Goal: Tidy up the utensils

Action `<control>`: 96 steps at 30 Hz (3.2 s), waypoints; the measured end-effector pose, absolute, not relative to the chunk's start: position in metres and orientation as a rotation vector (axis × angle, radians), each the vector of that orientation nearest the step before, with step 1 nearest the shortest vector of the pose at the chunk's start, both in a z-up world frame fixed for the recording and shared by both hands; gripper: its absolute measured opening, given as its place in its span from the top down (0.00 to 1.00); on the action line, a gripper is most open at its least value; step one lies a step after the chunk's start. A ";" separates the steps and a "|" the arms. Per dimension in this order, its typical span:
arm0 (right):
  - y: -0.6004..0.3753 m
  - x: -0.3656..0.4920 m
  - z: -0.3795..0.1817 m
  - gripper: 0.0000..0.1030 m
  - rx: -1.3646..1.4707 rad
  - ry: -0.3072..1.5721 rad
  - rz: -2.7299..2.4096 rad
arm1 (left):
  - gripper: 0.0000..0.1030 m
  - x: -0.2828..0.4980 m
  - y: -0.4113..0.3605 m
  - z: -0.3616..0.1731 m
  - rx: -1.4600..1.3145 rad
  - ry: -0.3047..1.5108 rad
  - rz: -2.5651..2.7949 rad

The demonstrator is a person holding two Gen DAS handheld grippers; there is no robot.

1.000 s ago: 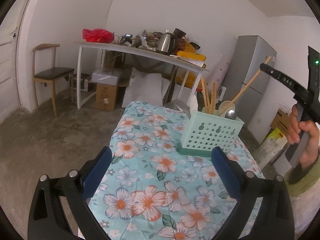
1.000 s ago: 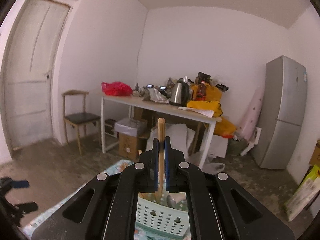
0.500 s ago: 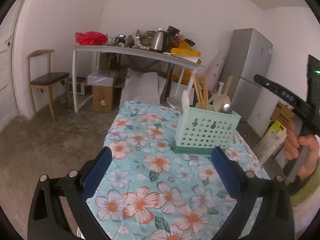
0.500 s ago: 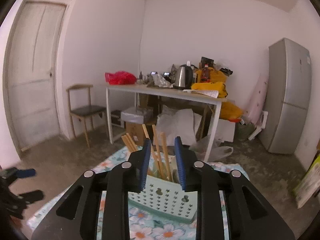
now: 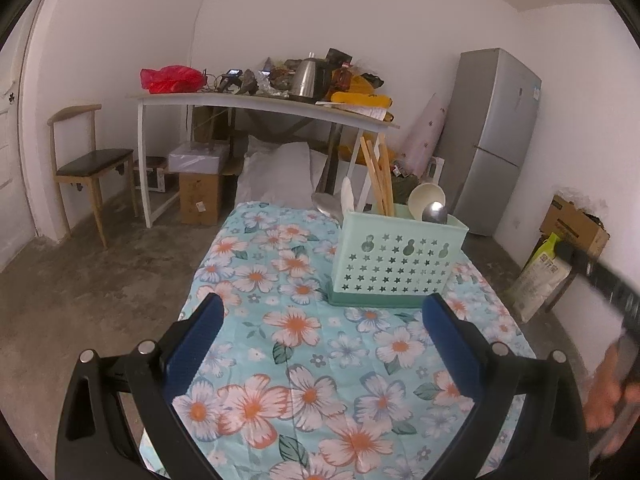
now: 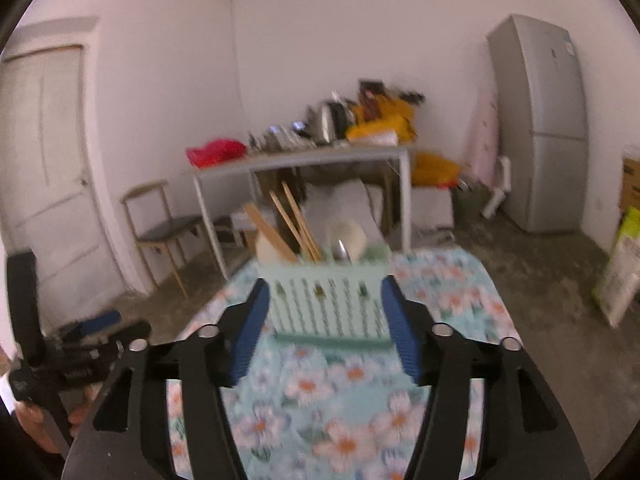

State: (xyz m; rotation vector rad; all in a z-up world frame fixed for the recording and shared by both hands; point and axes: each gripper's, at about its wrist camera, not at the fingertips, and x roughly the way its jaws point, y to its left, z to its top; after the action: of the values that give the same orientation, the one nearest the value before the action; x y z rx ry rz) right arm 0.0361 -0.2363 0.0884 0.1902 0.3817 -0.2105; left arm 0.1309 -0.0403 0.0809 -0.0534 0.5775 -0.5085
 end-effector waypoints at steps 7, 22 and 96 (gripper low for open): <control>-0.223 0.043 0.071 0.14 0.132 0.480 -0.362 | 0.05 0.131 -0.058 0.076 0.071 0.588 -0.341; -0.228 0.039 0.062 0.08 0.127 0.521 -0.471 | 0.05 0.139 -0.062 0.085 0.178 0.574 -0.115; -0.237 0.036 0.069 0.08 0.138 0.515 -0.477 | 0.05 0.148 -0.045 0.077 0.143 0.648 -0.040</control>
State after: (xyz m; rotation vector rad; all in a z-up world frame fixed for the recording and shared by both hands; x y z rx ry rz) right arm 0.0362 -0.2367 0.0685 0.1381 0.5155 -0.4771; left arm 0.1483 -0.0449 0.0767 0.1435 0.6478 -0.0405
